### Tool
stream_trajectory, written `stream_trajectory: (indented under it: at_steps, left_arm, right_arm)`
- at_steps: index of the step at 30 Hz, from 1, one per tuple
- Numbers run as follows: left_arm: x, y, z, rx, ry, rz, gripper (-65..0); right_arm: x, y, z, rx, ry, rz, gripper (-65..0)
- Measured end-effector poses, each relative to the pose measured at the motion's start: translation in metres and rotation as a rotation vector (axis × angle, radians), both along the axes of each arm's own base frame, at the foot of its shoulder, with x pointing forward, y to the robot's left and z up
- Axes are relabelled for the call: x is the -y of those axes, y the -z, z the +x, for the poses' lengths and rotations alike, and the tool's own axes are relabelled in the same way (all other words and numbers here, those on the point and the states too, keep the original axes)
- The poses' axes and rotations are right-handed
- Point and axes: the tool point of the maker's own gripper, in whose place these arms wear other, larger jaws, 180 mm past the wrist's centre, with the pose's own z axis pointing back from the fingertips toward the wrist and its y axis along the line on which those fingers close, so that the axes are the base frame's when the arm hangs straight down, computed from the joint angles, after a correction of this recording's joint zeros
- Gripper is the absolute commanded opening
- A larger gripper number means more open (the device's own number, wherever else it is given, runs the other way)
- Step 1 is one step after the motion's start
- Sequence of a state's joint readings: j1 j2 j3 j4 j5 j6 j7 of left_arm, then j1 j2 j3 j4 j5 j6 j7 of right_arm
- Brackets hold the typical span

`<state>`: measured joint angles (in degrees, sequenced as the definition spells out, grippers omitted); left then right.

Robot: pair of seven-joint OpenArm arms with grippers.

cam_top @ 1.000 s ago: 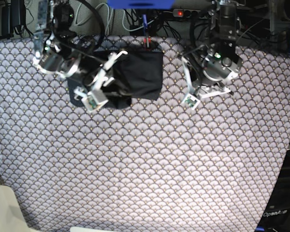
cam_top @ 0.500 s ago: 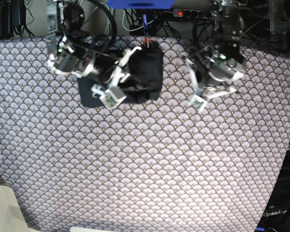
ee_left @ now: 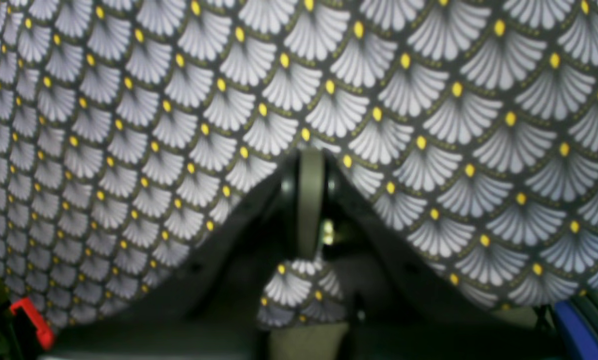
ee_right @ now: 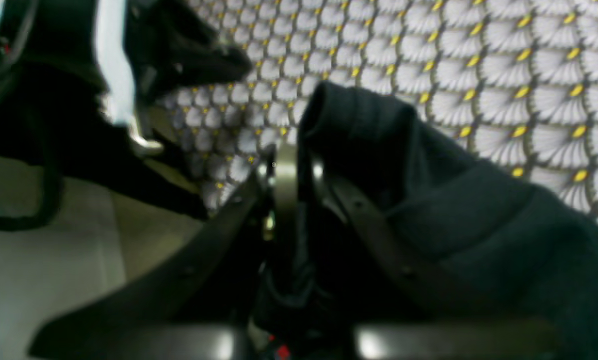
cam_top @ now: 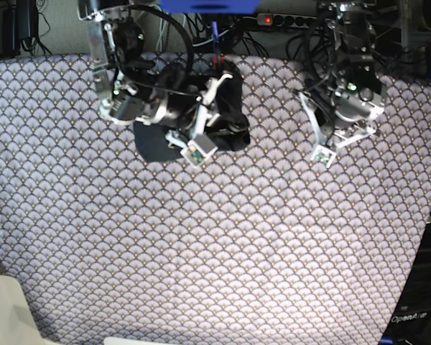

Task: Fold the T-shirt properly
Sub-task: 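Release the left gripper and grasp the bundle's end with the right gripper, then fold the bundle's end over with the right gripper, then release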

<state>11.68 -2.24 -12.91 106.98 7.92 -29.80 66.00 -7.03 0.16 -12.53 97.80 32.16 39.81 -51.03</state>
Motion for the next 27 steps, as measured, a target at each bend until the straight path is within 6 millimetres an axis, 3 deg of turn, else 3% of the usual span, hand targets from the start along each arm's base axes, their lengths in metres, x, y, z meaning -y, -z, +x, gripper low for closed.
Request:
stream_trajectory:
  at_steps: [6, 9, 13, 23, 27]
  left_arm:
    - [0.000, 0.000, 0.000, -0.001, 0.000, 0.000, -65.0]
    - [0.000, 0.000, 0.000, 0.000, 0.000, 0.000, -65.0]
    - [0.000, 0.000, 0.001, 0.002, 0.000, -0.001, -65.0]
    - [0.000, 0.000, 0.001, 0.002, 0.000, -0.001, -65.0]
    - [0.000, 0.000, 0.001, 0.002, 0.000, -0.001, -65.0]
  right_arm:
    - [0.001, 0.002, 0.006, 0.001, 0.001, -0.005, -65.0]
    - [0.001, 0.017, 0.001, -0.051, -0.004, -0.016, -64.8]
    - [0.002, 0.027, 0.001, -0.083, -0.003, -0.022, -59.7]
    - [0.001, 0.027, 0.000, -0.084, -0.005, -0.020, -51.6]
    - [-0.016, 0.024, -0.015, -0.064, -0.096, -0.037, -51.5]
